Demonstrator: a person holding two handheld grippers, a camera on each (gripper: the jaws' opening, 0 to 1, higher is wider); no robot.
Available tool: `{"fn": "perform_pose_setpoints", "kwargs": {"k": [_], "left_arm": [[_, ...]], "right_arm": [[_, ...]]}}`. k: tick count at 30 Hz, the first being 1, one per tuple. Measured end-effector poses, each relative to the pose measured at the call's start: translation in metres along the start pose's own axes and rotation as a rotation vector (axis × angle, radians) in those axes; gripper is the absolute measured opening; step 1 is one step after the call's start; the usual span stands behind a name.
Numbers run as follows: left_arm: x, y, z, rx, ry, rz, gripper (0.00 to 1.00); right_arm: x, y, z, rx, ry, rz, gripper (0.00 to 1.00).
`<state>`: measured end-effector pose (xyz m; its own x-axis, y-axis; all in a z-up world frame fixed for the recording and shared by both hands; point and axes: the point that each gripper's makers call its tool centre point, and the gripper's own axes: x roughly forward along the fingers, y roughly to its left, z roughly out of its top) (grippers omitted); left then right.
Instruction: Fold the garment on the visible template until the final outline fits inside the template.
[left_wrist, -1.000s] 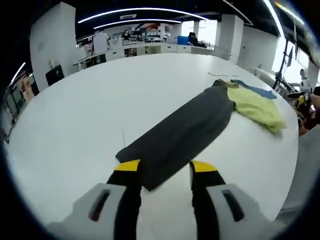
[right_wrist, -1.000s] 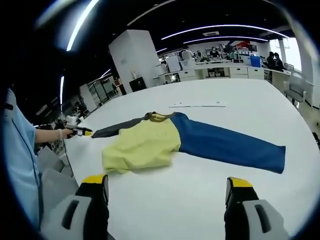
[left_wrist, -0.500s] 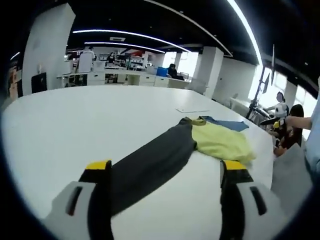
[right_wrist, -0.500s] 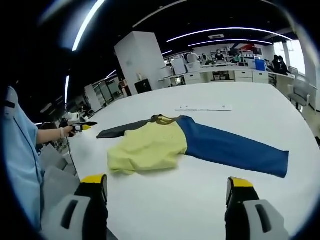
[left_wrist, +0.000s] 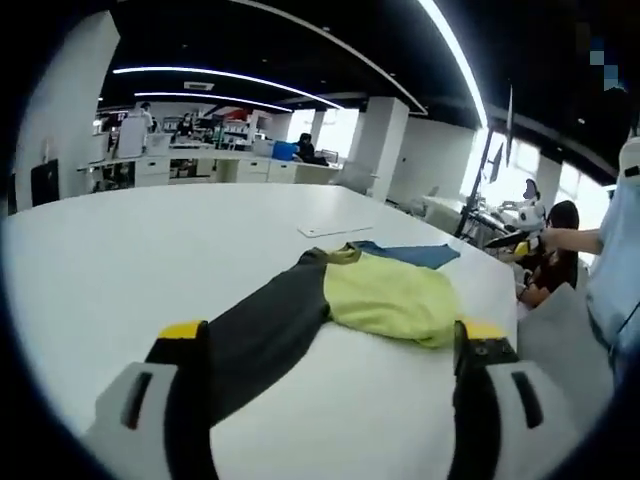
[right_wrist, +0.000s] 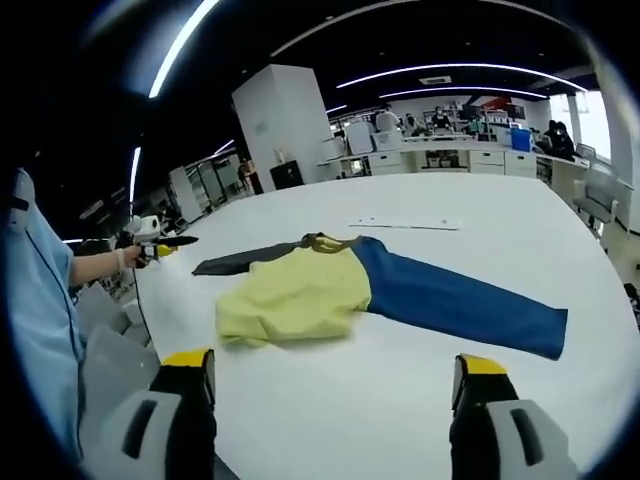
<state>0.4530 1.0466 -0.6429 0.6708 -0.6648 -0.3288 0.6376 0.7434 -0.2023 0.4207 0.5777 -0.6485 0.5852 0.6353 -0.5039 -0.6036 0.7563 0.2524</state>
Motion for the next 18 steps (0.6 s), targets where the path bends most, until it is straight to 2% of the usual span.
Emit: {"fn": "perform_pose_setpoints", "kwargs": {"k": [2, 5, 9, 12, 14, 18], "left_arm": [[0.003, -0.012, 0.0, -0.011, 0.005, -0.008, 0.99], [0.005, -0.028, 0.004, -0.011, -0.02, -0.036, 0.99], [0.007, -0.049, -0.001, 0.019, 0.016, -0.067, 0.99], [0.007, -0.062, -0.001, 0.019, 0.016, -0.084, 0.99], [0.007, -0.076, -0.004, 0.013, 0.028, -0.123, 0.99], [0.01, -0.088, -0.009, 0.013, 0.031, -0.132, 0.98]], "right_arm": [[0.002, 0.003, -0.001, -0.071, 0.026, 0.001, 0.99], [0.005, 0.009, 0.0, -0.063, 0.027, 0.022, 0.98], [0.006, 0.014, 0.006, -0.081, 0.001, 0.035, 0.93], [0.007, 0.017, 0.007, -0.068, -0.003, 0.046, 0.94], [0.007, 0.019, 0.005, -0.073, 0.001, 0.048, 0.93], [0.007, 0.023, 0.004, -0.057, -0.007, 0.06, 0.92]]}}
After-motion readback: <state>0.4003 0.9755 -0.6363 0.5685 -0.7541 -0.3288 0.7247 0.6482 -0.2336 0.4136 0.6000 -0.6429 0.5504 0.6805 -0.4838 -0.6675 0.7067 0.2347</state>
